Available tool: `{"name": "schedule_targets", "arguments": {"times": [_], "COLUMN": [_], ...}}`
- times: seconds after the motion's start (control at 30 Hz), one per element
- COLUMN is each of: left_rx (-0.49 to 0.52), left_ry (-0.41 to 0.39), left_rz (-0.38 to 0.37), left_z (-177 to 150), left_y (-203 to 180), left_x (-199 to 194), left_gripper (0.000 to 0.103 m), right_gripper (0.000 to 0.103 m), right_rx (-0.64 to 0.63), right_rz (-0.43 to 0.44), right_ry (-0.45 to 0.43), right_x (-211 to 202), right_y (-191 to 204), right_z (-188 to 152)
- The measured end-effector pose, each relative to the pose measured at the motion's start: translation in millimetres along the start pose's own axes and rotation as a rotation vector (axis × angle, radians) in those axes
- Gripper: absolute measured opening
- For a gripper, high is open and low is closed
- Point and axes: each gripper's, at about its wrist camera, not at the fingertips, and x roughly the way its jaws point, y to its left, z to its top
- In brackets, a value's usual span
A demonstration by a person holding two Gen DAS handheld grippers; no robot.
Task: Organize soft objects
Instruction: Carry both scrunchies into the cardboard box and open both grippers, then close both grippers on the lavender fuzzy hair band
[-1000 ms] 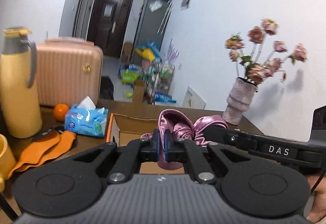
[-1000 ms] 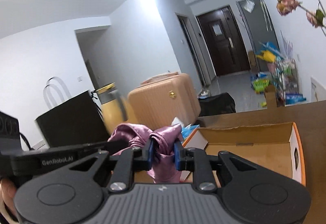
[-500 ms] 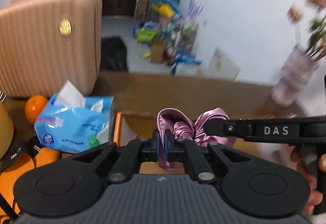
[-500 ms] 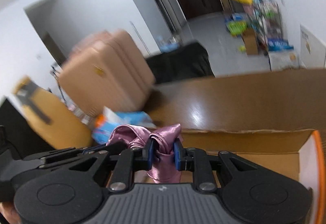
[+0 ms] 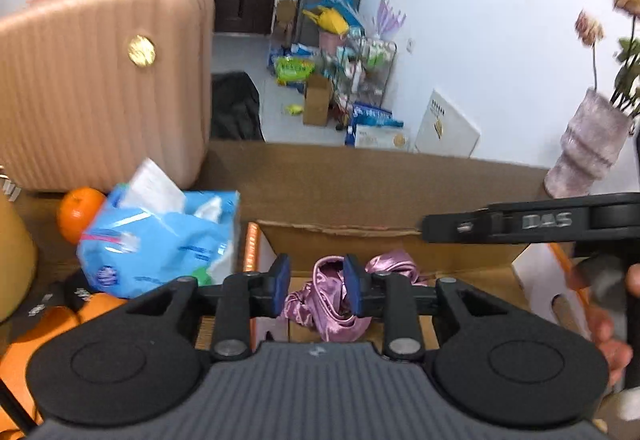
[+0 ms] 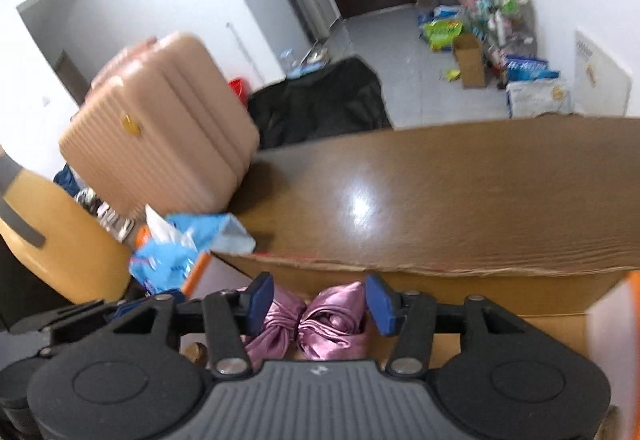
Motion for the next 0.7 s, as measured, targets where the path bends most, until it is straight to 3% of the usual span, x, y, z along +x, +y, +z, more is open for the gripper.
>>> {"name": "schedule_targets", "arguments": {"times": [0.1,0.17,0.33,0.4,0.5,0.7], "left_rx": [0.004,0.023,0.07,0.075,0.118,0.203], "left_ry": [-0.061,-0.133,-0.269,-0.315,-0.419,-0.538], "left_rz": [-0.011,-0.029,-0.019,-0.004,-0.016,-0.066], "left_z": [0,-6,-48,-66,-100,-167], "left_y": [1,-1,2,2,-2,-12], "left_x": [-45,-79,-170,-201,-243,-284], "left_gripper": [0.036,0.053,0.074,0.081,0.09,0.099], "right_gripper": [0.054,0.061,0.075,0.083,0.087,0.09], "right_rx": [-0.043,-0.069,-0.121,-0.135,-0.142,-0.124], "right_rz": [-0.027,-0.044,-0.089,-0.094,-0.085,-0.113], "right_ry": [-0.055,-0.098,-0.22,-0.286,-0.364,-0.472], "right_x": [-50,-89,-183,-219,-259,-279], "right_y": [7,9,14,13,12,16], "right_z": [-3,-12,-58,-87,-137,-234]}}
